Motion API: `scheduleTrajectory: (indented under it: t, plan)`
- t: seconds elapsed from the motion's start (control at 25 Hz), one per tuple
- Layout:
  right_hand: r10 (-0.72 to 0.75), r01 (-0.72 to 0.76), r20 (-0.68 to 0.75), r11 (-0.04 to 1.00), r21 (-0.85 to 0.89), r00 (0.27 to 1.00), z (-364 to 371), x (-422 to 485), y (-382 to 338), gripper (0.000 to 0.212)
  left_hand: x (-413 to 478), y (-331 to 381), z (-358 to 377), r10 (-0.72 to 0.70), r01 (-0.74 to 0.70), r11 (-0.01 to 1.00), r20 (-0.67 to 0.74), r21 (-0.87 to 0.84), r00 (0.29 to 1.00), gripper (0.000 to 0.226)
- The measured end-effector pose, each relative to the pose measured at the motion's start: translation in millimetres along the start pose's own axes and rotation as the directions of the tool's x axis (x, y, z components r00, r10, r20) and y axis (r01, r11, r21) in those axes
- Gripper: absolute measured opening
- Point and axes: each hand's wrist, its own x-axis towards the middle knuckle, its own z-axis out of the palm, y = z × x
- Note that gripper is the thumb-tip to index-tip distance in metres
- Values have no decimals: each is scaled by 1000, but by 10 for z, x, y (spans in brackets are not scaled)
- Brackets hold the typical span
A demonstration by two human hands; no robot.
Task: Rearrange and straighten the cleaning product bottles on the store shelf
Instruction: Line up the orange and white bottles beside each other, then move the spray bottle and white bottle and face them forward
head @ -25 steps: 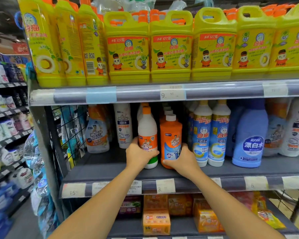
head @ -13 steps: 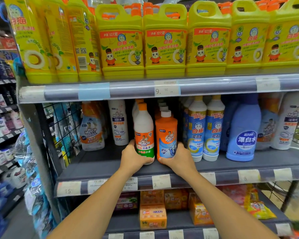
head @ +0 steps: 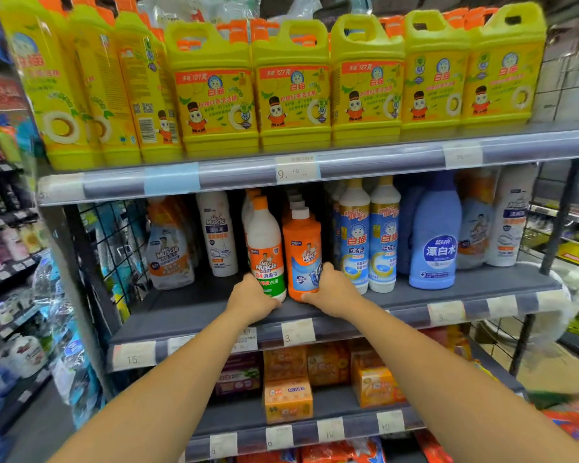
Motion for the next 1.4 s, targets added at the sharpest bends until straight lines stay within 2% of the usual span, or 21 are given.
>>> scheduleTrajectory:
  t: [0.12, 0.2, 0.28, 0.4, 0.56, 0.76, 1.08, 1.4]
  plan:
    - [-89, 113, 109, 964, -240, 990, -271, -211, 37, 66, -291, 151, -48, -11, 1, 966, 37, 257, 999, 50]
    - [-172, 236, 181, 867, -438, 968, -501, -413, 103, 67, -556, 327, -25, 62, -74, 838, 41, 540, 997, 36]
    - [-214, 292, 206, 798, -527, 955, -771, -629, 186, 69, -803, 567, 79, 173, -187, 717, 90, 672, 981, 30]
    - [-172, 269, 224, 796, -542, 959, -1240, -1008, 430, 66, -1146, 1076, 361, 241, -311, 707, 197, 635, 950, 41]
    - [-63, 185, 226, 799, -572, 972, -1913, -1446, 942, 67, -1539, 1691, 820, 235, -378, 754, 317, 537, 919, 60]
    - [47, 100, 229, 803, -587, 972, -2585, -1853, 1494, 69, -1930, 2249, 1348, 253, -440, 767, 411, 466, 876, 62]
    - [81, 13, 136, 817, -577, 987, -3067, -1960, 1948, 68, -1986, 2963, 1742, 348, -522, 666, 396, 534, 850, 54]
    - [78, -37, 45, 810, -585, 996, -3247, -1371, 2406, 61, -1398, 3282, 2180, 384, -535, 668, 375, 518, 844, 47]
